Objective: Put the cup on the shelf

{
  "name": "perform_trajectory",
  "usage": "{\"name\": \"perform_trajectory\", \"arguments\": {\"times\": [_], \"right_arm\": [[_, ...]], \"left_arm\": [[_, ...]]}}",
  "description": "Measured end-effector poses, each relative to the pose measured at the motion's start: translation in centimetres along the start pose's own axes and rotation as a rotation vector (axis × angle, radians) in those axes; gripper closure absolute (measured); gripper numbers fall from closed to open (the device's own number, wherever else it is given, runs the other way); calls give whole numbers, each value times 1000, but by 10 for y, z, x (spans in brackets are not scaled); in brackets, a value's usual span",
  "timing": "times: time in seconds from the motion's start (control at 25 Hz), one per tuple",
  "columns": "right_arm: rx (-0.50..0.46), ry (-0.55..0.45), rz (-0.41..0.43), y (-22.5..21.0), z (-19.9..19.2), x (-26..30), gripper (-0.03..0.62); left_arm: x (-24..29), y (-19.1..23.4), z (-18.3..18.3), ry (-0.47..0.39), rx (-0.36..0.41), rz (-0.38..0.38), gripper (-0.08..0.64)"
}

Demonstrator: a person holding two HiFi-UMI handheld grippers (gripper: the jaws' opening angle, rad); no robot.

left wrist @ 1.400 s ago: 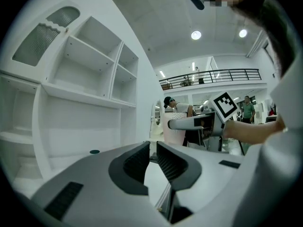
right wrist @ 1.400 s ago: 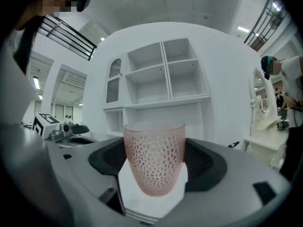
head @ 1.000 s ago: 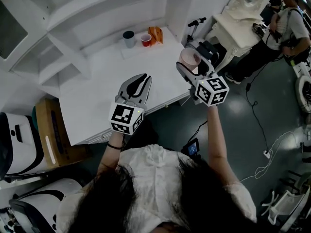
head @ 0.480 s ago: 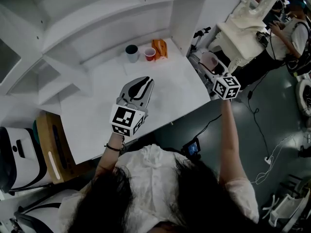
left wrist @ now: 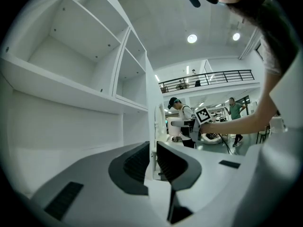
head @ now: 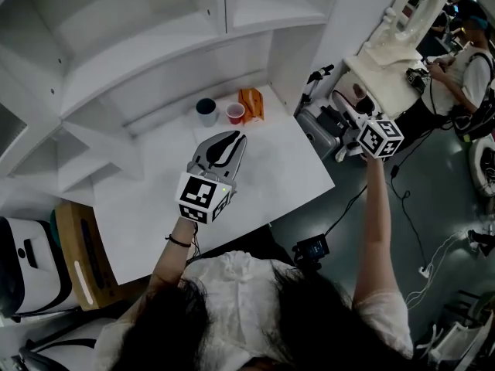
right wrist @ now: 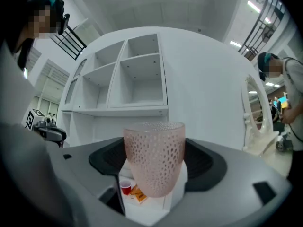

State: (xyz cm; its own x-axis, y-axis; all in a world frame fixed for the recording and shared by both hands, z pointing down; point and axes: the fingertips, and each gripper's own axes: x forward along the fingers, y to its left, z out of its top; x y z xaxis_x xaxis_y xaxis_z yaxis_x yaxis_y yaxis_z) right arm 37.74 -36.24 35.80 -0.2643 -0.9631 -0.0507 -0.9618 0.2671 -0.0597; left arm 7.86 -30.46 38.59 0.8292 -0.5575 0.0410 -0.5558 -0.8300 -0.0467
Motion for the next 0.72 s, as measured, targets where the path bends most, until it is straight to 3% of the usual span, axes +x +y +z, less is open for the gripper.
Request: {"name": "perform_trajectory", "arguments": {"times": [0.24,0.72], "right_arm": [[-76,-66,156,15,88,53,245],[-192,-106,368,52,165,129,245]], "left_arm": [[24,16,16,-30,-20,70,502],[63,36,20,-31,-51,159,502]]}}
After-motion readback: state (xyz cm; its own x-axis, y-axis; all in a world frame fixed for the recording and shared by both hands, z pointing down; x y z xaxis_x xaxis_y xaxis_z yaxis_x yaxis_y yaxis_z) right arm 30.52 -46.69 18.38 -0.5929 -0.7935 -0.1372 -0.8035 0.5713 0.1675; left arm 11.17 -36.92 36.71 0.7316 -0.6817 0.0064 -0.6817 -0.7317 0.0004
